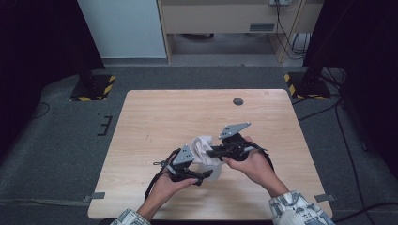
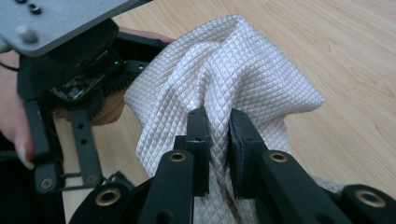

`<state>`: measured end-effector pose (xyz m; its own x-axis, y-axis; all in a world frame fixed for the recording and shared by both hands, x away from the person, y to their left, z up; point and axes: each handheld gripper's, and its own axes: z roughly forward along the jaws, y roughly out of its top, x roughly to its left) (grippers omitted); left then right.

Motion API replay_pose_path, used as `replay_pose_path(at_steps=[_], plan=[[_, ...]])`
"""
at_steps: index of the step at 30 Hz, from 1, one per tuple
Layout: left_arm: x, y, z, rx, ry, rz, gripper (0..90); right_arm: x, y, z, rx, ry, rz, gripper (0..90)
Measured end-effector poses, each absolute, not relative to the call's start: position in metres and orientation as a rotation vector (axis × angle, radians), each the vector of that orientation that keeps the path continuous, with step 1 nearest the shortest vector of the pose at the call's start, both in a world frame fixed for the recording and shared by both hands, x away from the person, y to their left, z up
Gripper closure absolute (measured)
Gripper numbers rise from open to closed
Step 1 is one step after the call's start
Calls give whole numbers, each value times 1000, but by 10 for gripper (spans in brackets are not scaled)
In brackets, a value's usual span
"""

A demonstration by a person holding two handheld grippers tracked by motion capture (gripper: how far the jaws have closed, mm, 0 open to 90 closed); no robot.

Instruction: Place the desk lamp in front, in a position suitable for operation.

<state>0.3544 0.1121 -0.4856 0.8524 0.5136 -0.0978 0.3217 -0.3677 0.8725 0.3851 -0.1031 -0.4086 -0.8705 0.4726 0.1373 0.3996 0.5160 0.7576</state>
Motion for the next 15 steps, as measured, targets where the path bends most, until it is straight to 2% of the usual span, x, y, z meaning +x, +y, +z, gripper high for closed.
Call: replay_pose_path(at_steps=[10, 15], plan=[[348, 111, -484, 2023, 610, 290, 121, 373, -152, -410, 935, 2550, 1290, 801], [350, 112, -485, 2026, 614, 278, 125, 378, -151, -411, 941, 2557, 1303, 800]])
